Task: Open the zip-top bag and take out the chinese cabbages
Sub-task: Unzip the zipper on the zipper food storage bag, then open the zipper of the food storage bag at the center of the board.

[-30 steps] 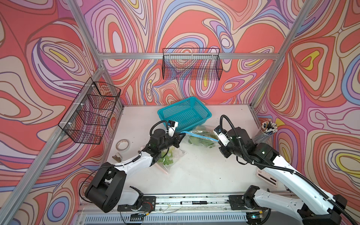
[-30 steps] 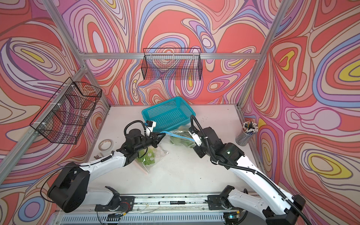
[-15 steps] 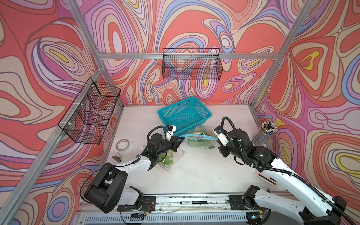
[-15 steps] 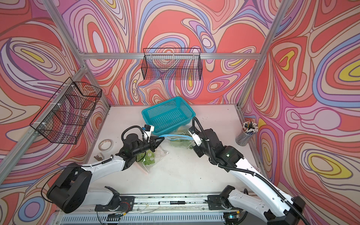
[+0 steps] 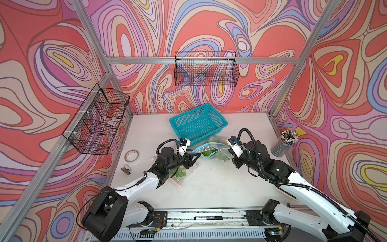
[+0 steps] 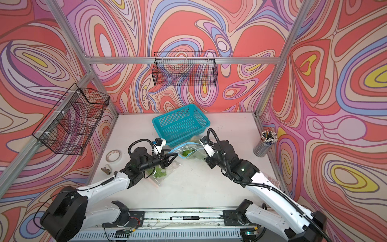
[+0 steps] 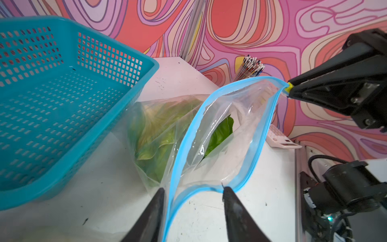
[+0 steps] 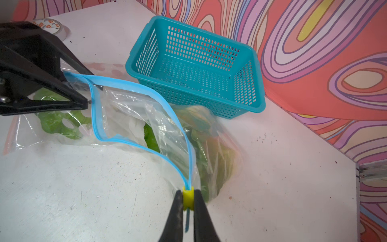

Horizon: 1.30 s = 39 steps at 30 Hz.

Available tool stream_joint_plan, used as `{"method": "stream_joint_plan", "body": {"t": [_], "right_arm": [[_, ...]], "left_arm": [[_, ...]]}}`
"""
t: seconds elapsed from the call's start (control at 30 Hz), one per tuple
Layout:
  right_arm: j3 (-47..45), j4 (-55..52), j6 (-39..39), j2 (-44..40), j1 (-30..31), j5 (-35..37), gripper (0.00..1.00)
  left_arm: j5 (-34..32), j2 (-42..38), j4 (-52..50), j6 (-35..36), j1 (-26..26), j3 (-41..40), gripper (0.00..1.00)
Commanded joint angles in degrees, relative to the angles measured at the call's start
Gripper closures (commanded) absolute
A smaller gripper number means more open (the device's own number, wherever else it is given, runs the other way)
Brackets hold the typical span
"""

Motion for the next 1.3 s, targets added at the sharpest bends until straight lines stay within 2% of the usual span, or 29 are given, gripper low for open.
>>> {"method": "stream_joint_plan", "body": {"t": [0.0, 0.17, 0.4, 0.53, 0.93, 1.13, 1.27], "right_arm": [[-1.1, 2.7, -1.6, -1.3, -0.2, 0.9, 1.00], [-1.5, 2.5, -1.8, -1.8, -0.2, 1.0, 1.00], [-1.0, 2.3, -2.6, -1.6, -0.2, 0.6, 1.00], [-0.8, 1.9, -2.7, -1.0, -0.2, 0.1, 1.00], [-0.1, 1.2, -3.3, 0.3, -0.2, -0.5, 1.00], [0.0, 1.4, -3.4, 0.6, -0.2, -0.1, 1.00], [-0.2, 1.4, -3.1, 0.6, -0.2, 0.4, 1.00]], "left_arm": [[-6.0, -4.4, -13.0, 7.1, -0.3, 4.8, 0.38], [-8.3, -6.7, -23.5, 13.3, -0.4, 10.7, 0.35], [-4.3, 1.2, -35.9, 22.3, -0.8, 21.9, 0.37], [-0.8, 5.2, -39.9, 27.1, -0.8, 26.2, 0.38], [0.8, 13.8, -48.0, 33.8, -0.9, 34.4, 0.43], [3.4, 16.7, -52.0, 35.5, -0.9, 36.8, 0.48], [4.8, 17.5, -52.0, 34.8, -0.9, 36.9, 0.61]]}}
